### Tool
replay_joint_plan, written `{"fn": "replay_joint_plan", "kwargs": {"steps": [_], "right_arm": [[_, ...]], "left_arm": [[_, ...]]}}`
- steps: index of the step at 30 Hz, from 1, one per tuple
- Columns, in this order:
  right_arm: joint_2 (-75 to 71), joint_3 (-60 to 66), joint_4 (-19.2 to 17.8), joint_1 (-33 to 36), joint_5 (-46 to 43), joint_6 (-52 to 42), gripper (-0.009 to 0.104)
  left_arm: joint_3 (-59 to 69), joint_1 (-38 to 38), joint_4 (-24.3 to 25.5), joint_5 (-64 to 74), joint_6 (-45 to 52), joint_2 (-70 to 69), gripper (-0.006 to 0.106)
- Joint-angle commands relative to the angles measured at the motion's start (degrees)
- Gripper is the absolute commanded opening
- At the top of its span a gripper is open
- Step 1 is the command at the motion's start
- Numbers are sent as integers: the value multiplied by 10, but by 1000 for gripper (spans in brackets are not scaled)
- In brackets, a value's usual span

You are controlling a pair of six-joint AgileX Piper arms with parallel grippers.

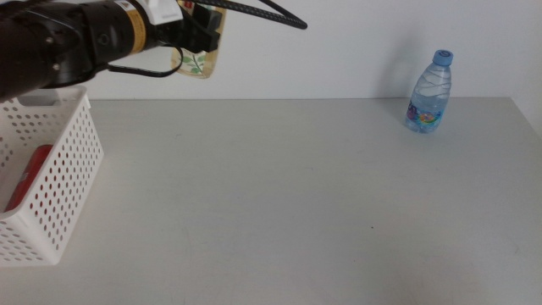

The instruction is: Use arms to grab the bottles and put them into the dustbin to the left of the table.

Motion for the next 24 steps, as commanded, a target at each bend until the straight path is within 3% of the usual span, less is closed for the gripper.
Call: {"fn": "replay_joint_plan", "kwargs": {"steps": [1, 10, 13, 16, 24], "right_arm": [[-12, -5, -3, -3, -41, -8, 68], [-12, -5, -3, -3, -41, -8, 68], [-12, -5, -3, -3, -41, -8, 68], [-12, -5, -3, -3, -41, -8, 68], [-12, -5, -3, -3, -41, -8, 68]], "left_arm": [[-6, 0, -16, 23, -10, -87, -2], [65, 52, -31, 66, -10, -217, -2], [87, 87, -72, 73, 4, -244, -2], [96, 109, -175, 111, 100, -260, -2], [75, 116, -480, 271, 533, -265, -2]]}}
